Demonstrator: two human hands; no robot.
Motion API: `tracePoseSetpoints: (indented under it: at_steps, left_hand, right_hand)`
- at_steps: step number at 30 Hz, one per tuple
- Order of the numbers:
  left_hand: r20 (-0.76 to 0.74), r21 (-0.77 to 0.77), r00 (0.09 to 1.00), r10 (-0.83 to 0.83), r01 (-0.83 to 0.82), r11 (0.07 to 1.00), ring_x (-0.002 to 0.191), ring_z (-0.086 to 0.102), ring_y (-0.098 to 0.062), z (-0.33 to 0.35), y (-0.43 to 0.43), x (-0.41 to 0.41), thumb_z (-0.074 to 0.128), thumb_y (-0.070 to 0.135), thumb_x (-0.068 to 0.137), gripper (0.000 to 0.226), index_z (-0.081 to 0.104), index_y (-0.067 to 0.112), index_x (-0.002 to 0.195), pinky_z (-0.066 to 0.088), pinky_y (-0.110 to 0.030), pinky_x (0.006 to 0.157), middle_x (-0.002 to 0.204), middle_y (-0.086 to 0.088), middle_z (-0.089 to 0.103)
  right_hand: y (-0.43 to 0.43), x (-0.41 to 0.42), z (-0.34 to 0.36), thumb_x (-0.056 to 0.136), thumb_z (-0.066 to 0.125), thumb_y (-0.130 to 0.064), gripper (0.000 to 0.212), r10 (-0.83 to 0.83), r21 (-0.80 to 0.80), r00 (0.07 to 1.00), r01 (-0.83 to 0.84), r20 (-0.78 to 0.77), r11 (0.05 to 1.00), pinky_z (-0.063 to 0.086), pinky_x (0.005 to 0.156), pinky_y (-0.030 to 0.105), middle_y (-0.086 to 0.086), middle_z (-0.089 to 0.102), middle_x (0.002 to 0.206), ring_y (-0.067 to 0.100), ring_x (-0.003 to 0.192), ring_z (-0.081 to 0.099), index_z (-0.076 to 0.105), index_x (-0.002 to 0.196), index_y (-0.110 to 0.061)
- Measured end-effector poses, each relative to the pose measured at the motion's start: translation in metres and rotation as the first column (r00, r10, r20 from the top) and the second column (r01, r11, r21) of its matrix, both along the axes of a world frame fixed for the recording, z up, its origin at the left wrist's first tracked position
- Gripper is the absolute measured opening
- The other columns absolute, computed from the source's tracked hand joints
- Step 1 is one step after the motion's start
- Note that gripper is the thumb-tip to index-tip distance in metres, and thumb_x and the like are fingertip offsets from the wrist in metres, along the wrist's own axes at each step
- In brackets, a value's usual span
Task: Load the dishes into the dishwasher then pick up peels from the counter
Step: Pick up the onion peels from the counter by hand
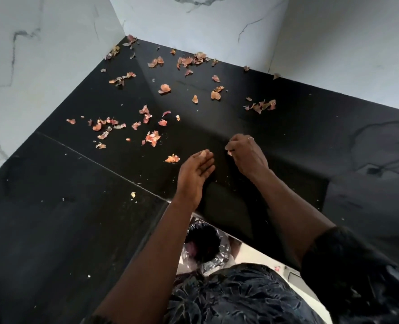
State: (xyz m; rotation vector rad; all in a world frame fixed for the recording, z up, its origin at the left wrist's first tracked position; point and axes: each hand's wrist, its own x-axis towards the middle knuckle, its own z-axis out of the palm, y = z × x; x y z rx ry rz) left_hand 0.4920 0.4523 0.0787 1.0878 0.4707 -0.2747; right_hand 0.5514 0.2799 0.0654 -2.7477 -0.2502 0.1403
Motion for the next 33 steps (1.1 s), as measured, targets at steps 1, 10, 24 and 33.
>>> tracePoseSetpoints:
  at_steps: [1, 10, 24, 33]
  left_hand:
    - [-0.015, -0.035, 1.0, 0.013, -0.014, 0.999, 0.123, 0.063, -0.029, -0.002, -0.002, 0.006, 0.056, 0.021, 0.101, 0.035, 0.062, 0.003, 0.129, 0.049, -0.043, 0.108, 0.129, -0.018, 0.067]
    - [-0.136, -0.351, 0.982, -0.133, 0.078, 0.933, 0.132, 0.056, -0.03, -0.013, -0.047, 0.047, 0.038, 0.057, 0.103, 0.068, 0.052, 0.002, 0.141, 0.038, -0.044, 0.117, 0.14, -0.019, 0.059]
    - [-0.256, -0.393, 0.966, -0.031, -0.075, 0.916, 0.105, 0.07, -0.03, -0.029, -0.069, 0.065, 0.048, 0.021, 0.104, 0.032, 0.066, -0.003, 0.114, 0.059, -0.035, 0.09, 0.108, -0.021, 0.07]
    - [-0.218, -0.411, 0.973, -0.078, -0.019, 0.912, 0.111, 0.068, -0.031, -0.026, -0.084, 0.082, 0.049, 0.027, 0.103, 0.038, 0.064, -0.004, 0.121, 0.058, -0.037, 0.093, 0.114, -0.022, 0.069]
  right_hand:
    - [-0.002, 0.001, -0.001, 0.095, 0.063, -0.01, 0.022, -0.012, 0.019, 1.0, 0.012, 0.012, 1.0, 0.055, 0.09, 0.038, 0.006, 0.061, 0.122, 0.021, 0.109, 0.06, 0.073, 0.113, -0.018]
    - [0.01, 0.0, 0.035, 0.099, 0.06, -0.018, 0.016, -0.014, 0.228, 0.996, -0.008, 0.093, 0.974, 0.039, 0.071, 0.009, 0.0, 0.066, 0.114, 0.006, 0.093, 0.063, 0.073, 0.108, -0.015]
    - [-0.105, 0.132, 0.004, 0.095, 0.064, -0.009, 0.042, -0.423, 0.019, 0.906, 0.423, 0.003, 0.906, 0.048, 0.093, 0.036, 0.013, 0.056, 0.132, 0.03, 0.118, 0.058, 0.059, 0.136, -0.014]
    - [-0.125, 0.117, -0.004, 0.095, 0.062, -0.007, 0.018, -0.472, 0.107, 0.878, 0.464, 0.078, 0.879, 0.039, 0.069, 0.019, 0.007, 0.07, 0.105, 0.012, 0.085, 0.061, 0.076, 0.104, -0.012]
